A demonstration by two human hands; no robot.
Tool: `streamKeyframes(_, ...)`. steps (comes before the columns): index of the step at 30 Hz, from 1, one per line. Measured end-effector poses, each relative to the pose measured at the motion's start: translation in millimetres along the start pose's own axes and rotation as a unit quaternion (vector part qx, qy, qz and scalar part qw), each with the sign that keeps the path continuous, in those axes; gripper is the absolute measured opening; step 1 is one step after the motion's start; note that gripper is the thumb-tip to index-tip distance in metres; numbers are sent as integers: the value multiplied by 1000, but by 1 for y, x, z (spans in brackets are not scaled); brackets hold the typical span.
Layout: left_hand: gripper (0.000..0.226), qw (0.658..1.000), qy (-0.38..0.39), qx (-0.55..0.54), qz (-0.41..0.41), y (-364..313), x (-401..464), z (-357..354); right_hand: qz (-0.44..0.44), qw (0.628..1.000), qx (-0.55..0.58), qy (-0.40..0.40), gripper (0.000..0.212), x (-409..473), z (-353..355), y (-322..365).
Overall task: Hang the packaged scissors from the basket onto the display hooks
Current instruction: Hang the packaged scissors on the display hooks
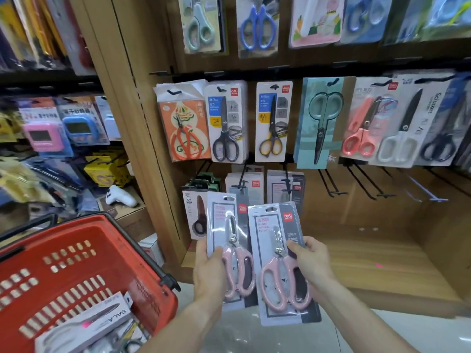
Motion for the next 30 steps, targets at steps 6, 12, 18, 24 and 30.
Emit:
streamKeyframes(6, 29, 998, -50, 18, -28, -5, -2, 16, 7, 999, -32, -11, 6, 5, -15, -4)
streamKeyframes(12, 25, 998, -30, 54, 0, -2, -4, 20, -26, 999, -23, -25, 1, 8, -21, -21)
streamKeyframes(18, 28, 998, -9, 36, 59, 5, 1, 18, -25, 999, 30, -17, 4, 7, -25, -19)
streamKeyframes(24, 31, 994, 0, 20, 104, 10, -1, 12, -49, 997, 56, -22, 6, 8, -17, -23)
streamKeyframes(30, 26, 990, -9, 16, 138, 24, 5, 5, -67, 994, 69, -51, 6, 14, -1, -32)
Point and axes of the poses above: each hand's wrist, its own x-axis towards the middle knuckle, its own z-axis out of the back of the hand, y = z × x, the point moved 4 cm from there along x, towards the middle knuckle, and after that the axes turned 7 degrees about x, right-handed, at the moved point
